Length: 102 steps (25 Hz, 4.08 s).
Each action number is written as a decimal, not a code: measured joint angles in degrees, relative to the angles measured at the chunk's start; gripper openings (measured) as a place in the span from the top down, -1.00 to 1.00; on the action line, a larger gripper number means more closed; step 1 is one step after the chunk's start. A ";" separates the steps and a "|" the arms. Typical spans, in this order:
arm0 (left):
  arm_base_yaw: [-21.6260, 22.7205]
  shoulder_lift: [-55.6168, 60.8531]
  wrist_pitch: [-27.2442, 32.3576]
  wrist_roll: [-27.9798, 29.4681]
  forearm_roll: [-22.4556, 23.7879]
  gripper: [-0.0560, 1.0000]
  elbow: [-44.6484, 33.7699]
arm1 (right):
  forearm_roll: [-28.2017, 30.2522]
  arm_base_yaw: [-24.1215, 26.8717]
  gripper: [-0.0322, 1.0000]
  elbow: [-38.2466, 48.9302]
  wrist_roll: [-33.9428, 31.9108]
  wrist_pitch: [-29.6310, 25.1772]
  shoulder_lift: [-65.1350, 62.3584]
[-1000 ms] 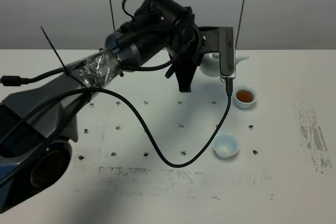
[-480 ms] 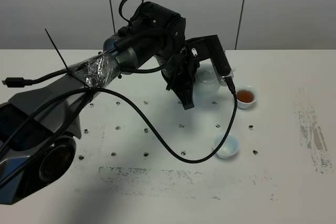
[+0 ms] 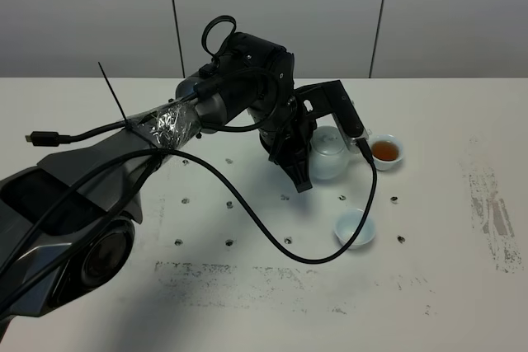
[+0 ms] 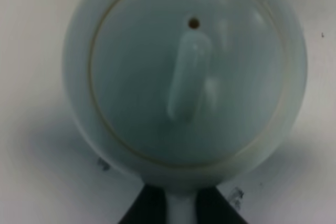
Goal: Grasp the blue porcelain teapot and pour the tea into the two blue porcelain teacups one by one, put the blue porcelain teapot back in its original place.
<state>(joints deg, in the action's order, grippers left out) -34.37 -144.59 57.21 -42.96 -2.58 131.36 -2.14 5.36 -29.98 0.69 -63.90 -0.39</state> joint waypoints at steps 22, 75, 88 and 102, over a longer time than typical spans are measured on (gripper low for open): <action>-1.86 24.04 -21.89 -24.13 9.00 0.68 -37.40 | 0.00 0.00 0.24 0.00 0.00 0.00 0.00; -14.95 20.80 -29.71 -29.36 58.44 0.68 -38.19 | 0.00 0.00 0.24 0.00 0.00 0.00 0.00; -15.00 20.80 -29.76 -29.36 63.02 0.68 -38.19 | 0.00 0.00 0.24 0.00 0.00 0.00 0.00; -16.11 20.80 -29.80 -27.69 66.24 0.68 -38.19 | 0.00 0.00 0.24 0.00 0.00 0.00 0.00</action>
<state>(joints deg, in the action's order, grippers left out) -50.48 -123.80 27.42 -70.65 63.67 93.17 -2.14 5.36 -29.98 0.69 -63.90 -0.39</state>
